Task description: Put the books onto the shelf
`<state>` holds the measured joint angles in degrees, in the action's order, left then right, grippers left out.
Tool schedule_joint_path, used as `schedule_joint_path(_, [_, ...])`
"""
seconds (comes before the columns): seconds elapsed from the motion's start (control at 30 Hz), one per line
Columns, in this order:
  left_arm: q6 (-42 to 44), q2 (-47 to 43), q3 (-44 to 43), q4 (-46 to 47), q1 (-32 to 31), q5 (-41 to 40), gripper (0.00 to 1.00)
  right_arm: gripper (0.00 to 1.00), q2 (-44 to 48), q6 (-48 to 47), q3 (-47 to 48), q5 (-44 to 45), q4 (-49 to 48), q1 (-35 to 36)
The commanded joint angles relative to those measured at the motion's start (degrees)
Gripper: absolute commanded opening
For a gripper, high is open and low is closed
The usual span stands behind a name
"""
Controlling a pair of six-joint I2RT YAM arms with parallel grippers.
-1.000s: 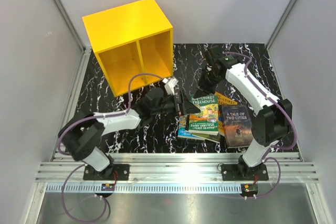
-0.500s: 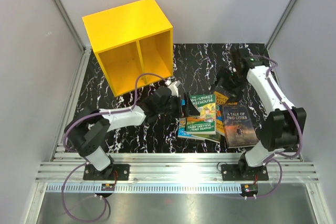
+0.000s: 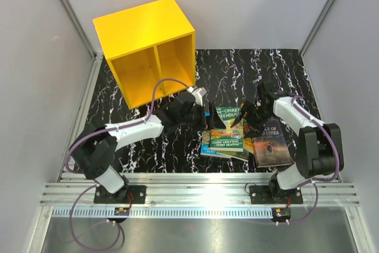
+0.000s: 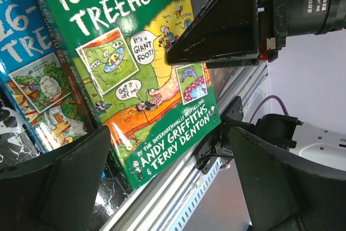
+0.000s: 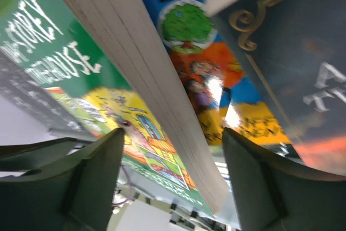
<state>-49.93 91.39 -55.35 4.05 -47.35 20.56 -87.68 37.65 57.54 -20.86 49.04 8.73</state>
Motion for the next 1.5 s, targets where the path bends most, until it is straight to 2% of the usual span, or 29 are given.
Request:
schedule_joint_path(0.0, [-0.16,-1.57,-2.21,-2.64,-0.11,1.42,0.96,0.77,-0.82,1.2,-2.34,-2.08,-9.55,0.15])
schedule_joint_path(0.1, [-0.87,-1.48,-2.65,-3.88,-0.11,2.12,0.96,0.63,-1.7,2.6,-4.97,-3.22,-13.6,0.15])
schedule_joint_path(0.17, [-1.22,-1.13,-2.92,-3.97,-0.11,2.91,0.96,0.6,-1.97,3.39,-6.64,-3.83,-15.45,0.15])
schedule_joint_path(0.2, [-1.39,-1.04,-3.09,-3.88,-0.11,3.08,0.96,0.54,-2.06,3.48,-7.08,-3.92,-16.68,0.23])
schedule_joint_path(0.27, [-1.83,-0.52,-3.53,-5.37,-0.02,3.79,0.96,0.48,-2.32,3.4,-8.14,-3.75,-17.48,0.15])
schedule_joint_path(0.3, [-1.84,-0.43,-3.71,-5.72,-0.11,3.96,0.96,0.42,-2.23,3.4,-8.23,-3.66,-17.57,0.15])
schedule_joint_path(0.33, [-1.57,-0.43,-4.14,-6.59,-0.11,3.88,0.96,0.29,-2.15,3.31,-8.41,-3.57,-17.66,0.15])
schedule_joint_path(0.4, [-1.22,-0.69,-4.41,-7.65,0.15,3.44,0.96,0.17,-1.62,3.05,-7.62,-3.57,-16.26,0.14])
schedule_joint_path(0.43, [-0.87,-1.13,-4.24,-8.44,0.5,3.0,0.96,0.07,-0.66,2.78,-7.01,-3.66,-15.64,0.15])
schedule_joint_path(0.5, [-2.18,-3.14,-2.14,-6.01,3.04,4.04,0.96,0.0,0.75,2.17,-3.94,-3.75,-12.67,0.15])
schedule_joint_path(0.57, [-5.17,-4.99,2.78,0.58,5.68,7.38,0.96,0.0,3.38,2.17,0.0,-3.83,-10.46,0.06])
schedule_joint_path(0.7, [-5.0,-9.74,6.66,4.3,11.57,11.17,0.97,0.0,7.34,3.39,6.35,-4.27,-6.5,0.14])
schedule_joint_path(0.8, [-4.82,-10.89,7.1,4.82,12.81,13.45,0.98,0.0,8.05,5.94,9.17,-7.78,-7.11,0.15])
schedule_joint_path(1.03, [-16.58,-10.54,11.06,23.26,14.22,15.12,0.98,0.0,10.33,12.61,9.61,-16.3,-9.92,0.15])
schedule_joint_path(1.23, [-16.87,-8.25,7.72,23.72,14.13,16.27,0.98,0.0,13.41,21.22,8.03,-23.6,-17.56,0.15])
schedule_joint_path(1.47, [-17.21,-6.58,6.22,24.24,14.13,17.41,0.95,0.0,15.26,29.05,5.22,-28.17,-27.03,0.15])
